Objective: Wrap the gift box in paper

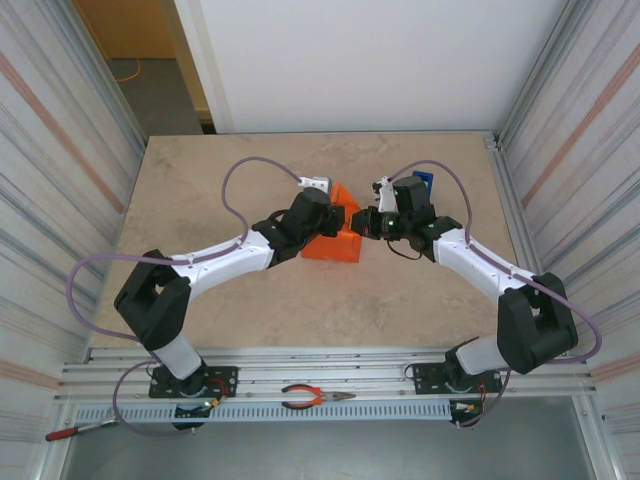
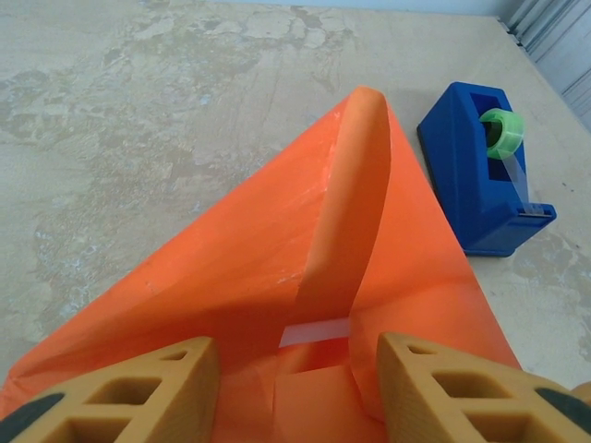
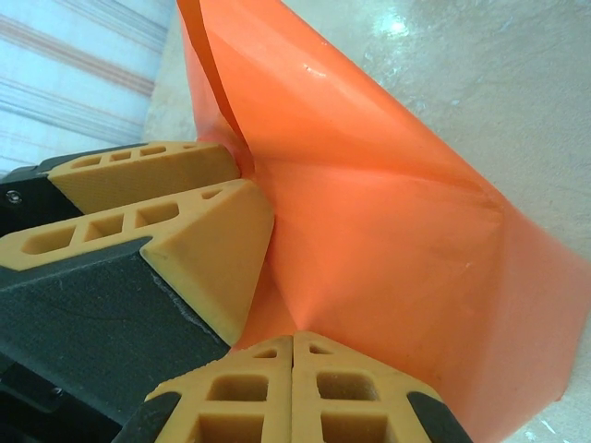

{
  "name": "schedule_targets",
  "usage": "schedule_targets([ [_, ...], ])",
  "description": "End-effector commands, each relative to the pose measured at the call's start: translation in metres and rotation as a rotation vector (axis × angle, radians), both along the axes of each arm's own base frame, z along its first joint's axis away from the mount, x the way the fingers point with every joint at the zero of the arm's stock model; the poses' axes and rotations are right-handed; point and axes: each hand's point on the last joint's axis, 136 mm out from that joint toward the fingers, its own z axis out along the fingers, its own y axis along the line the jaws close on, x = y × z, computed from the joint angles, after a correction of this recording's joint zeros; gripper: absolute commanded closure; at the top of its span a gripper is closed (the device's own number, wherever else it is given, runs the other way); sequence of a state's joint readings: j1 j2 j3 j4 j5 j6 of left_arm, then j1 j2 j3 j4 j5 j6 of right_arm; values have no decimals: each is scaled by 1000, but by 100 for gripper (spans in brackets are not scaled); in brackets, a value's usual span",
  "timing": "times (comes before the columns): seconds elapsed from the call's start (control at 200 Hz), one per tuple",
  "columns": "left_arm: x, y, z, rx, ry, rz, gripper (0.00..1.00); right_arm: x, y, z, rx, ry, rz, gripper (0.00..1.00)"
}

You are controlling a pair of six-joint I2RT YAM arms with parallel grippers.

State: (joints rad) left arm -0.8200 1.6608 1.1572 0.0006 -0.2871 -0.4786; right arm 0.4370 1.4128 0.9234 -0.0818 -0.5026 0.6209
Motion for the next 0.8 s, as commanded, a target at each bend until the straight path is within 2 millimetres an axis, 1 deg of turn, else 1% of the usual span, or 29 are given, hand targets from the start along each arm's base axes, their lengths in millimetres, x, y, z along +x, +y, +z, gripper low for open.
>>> schedule_targets([
  [0.0,-19,8,-49,145,107,-3,52,-19,-4,-33,-45,118,9,100],
  [0.12,-24,12,-64,227,92,9,54,-18,-2,-26,-37,108,13,100],
  [0.205,-26,16,-71,274,76,19,55,-14,-1,-14,-16,94,19,100],
  [0.301,-30,18,-81,326,67,21,55,-3,-5,12,31,55,6,100],
  [0.396,-32,19,-88,356,68,26,55,10,-18,44,72,-2,-30,100],
  [0.436,-33,19,-92,367,70,26,55,17,-25,55,86,-22,-47,100],
  [0.476,-34,19,-94,375,68,28,55,23,-31,60,92,-31,-63,100],
  [0.536,-35,18,-97,388,67,27,55,34,-40,62,98,-24,-85,100],
  [0.631,-36,18,-102,407,66,29,55,55,-52,54,113,12,-123,100],
  [0.732,-37,18,-106,420,69,33,55,77,-54,42,152,64,-124,100],
  [0.797,-38,18,-108,423,71,33,55,88,-49,32,169,101,-107,100],
])
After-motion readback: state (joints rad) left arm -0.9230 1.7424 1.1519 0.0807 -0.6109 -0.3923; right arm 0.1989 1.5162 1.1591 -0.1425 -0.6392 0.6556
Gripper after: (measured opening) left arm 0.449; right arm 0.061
